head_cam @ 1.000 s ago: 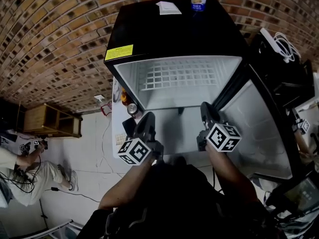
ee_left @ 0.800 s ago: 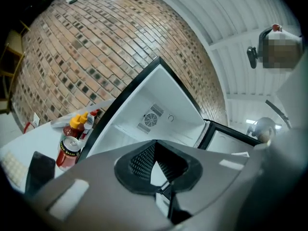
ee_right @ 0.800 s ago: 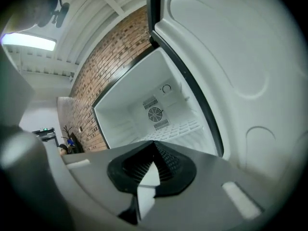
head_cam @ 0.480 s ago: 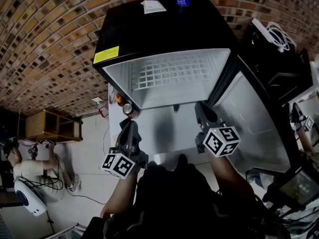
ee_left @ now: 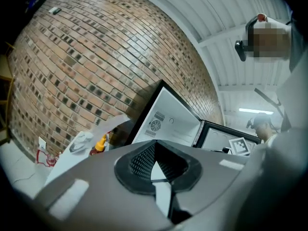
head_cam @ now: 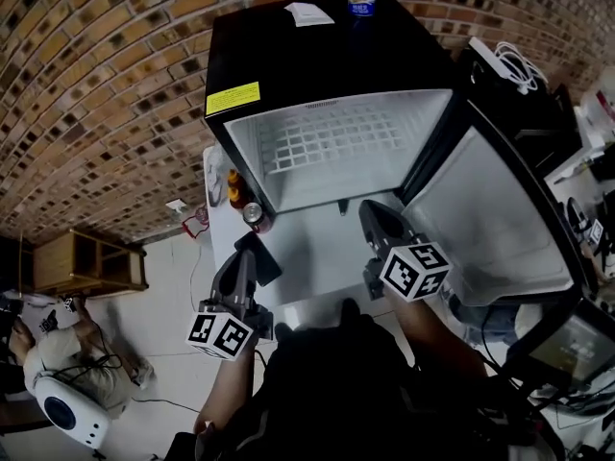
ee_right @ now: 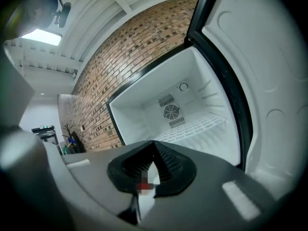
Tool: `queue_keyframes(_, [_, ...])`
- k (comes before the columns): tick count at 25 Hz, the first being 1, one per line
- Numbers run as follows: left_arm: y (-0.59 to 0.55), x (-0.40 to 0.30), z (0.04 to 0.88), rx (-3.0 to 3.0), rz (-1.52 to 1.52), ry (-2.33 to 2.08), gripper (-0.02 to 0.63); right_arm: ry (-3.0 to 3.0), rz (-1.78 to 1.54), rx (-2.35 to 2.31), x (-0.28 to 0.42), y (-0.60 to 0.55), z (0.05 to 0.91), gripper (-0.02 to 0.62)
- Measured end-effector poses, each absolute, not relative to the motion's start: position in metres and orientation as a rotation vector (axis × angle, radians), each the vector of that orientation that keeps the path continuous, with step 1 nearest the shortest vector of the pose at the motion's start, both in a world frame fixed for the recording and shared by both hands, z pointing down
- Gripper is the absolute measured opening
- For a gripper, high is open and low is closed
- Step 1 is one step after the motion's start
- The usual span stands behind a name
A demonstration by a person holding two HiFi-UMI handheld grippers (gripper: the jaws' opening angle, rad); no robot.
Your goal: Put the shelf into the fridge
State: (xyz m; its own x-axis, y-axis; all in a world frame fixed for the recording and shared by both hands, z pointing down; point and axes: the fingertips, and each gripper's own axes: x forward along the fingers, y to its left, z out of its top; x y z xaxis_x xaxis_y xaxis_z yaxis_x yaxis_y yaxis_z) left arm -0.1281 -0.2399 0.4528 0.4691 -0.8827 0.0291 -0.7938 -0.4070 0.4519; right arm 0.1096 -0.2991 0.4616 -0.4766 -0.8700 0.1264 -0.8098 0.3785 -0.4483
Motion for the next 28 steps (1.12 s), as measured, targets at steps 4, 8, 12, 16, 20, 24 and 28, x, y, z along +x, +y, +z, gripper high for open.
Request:
queue_keyframes(4, [-0.237, -0.17, 0.447, 2.353, -0.249, -1.445, 0.005, 2.488, -0.664, -1.564, 0.081, -0.291, 0.45, 0.006])
queue_keyframes(8, [-0.234, -0.198, 0.451, 2.361, -0.216, -1.451, 0.005, 2.474, -0.648, -1.573, 0.062, -0.279, 0.443, 0.006])
queue_keyframes(12, [-0.234, -0.212, 0.449, 2.378, -0.209, -1.451, 0.005, 2.465, -0.648, -1.61, 0.054, -0.268, 0.441, 0.006])
queue_keyframes(16, [-0.234, -0.217, 0.437, 2.415, -0.197, -1.454, 0.005, 2.474, -0.618, -1.626, 0.048, -0.262, 0.433, 0.006])
queue_keyframes(20, [-0.23, -0.222, 0.435, 2.437, -0.184, -1.469, 0.005, 2.503, -0.553, -1.675, 0.046, -0.267, 0.431, 0.006])
queue_keyframes(24, [-0.223, -0.227, 0.44, 2.4, -0.18, -1.494, 0.005, 2.532, -0.535, -1.678, 0.048, -0.268, 0.434, 0.006])
queue_keyframes(28, [-0.22, -0.228, 0.44, 2.39, -0.173, -1.538, 0.005, 2.542, -0.517, -1.656, 0.052, -0.269, 0.43, 0.006])
